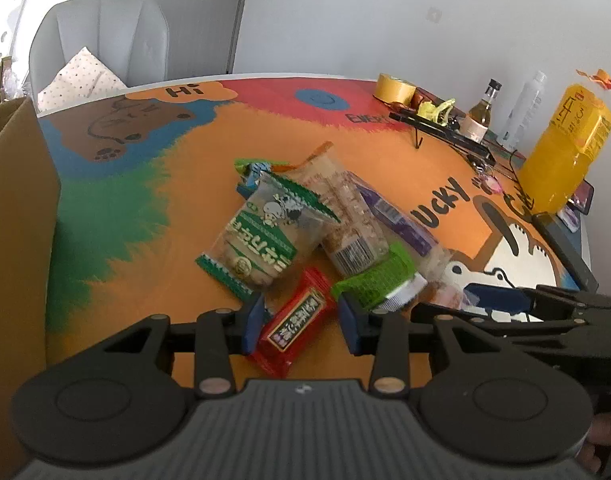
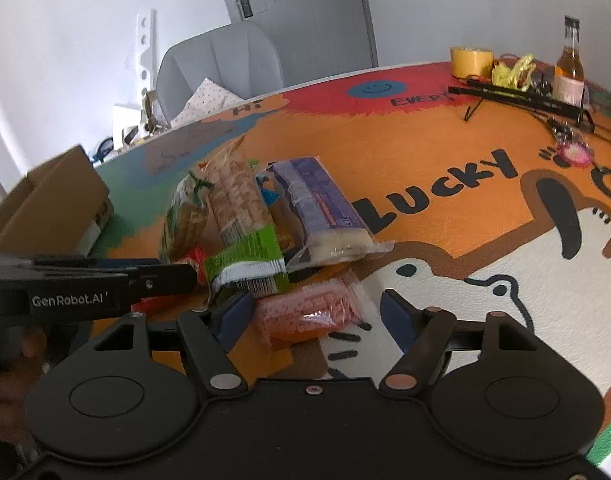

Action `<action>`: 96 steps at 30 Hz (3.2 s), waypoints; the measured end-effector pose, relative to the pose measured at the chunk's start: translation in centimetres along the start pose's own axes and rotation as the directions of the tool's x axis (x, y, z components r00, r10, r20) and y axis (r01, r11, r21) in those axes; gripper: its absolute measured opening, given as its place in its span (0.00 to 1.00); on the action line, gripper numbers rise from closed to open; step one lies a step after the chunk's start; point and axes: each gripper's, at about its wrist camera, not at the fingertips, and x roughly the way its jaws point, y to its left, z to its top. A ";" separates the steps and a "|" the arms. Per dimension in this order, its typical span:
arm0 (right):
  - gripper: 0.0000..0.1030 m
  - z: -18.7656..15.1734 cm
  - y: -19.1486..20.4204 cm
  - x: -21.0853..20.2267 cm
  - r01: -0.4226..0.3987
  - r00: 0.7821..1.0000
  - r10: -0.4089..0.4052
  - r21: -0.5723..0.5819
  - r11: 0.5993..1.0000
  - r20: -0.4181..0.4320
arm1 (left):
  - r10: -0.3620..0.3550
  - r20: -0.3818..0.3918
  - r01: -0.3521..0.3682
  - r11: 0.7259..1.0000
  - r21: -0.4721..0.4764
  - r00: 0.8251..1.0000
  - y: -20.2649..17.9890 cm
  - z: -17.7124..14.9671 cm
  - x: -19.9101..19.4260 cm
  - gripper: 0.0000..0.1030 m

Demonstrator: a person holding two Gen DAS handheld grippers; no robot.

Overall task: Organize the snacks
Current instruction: 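Grasp the red candy bar with the left tool while the right grasps the pink sausage, then carry the red bar and pink sausage to the cardboard box and open both tools inside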

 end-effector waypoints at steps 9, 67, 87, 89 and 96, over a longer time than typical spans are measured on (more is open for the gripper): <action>0.48 -0.5 -0.4 -0.9 0.016 1.000 -0.016 -0.007 1.000 0.015 | 0.000 -0.008 0.000 0.999 0.049 1.000 -0.8 -1.2 -0.2 0.40; 0.45 6.4 14.9 -3.2 -0.137 0.966 0.167 -0.155 0.978 0.199 | 0.229 0.324 -0.182 0.969 -0.170 0.918 12.7 1.6 -17.2 0.17; 0.45 8.3 21.6 -0.6 -0.244 0.949 0.286 -0.264 0.933 0.133 | 0.311 0.299 -0.224 0.930 -0.291 0.902 17.6 0.8 -18.3 0.46; 0.45 8.5 22.0 -0.3 -0.255 0.945 0.300 -0.282 0.925 0.130 | 0.319 0.310 -0.227 0.927 -0.300 0.896 17.5 0.6 -18.6 0.51; 0.55 8.7 22.7 0.1 -0.289 0.937 0.330 -0.278 0.916 0.112 | 0.349 0.336 -0.240 0.915 -0.325 0.875 17.8 0.2 -19.8 0.80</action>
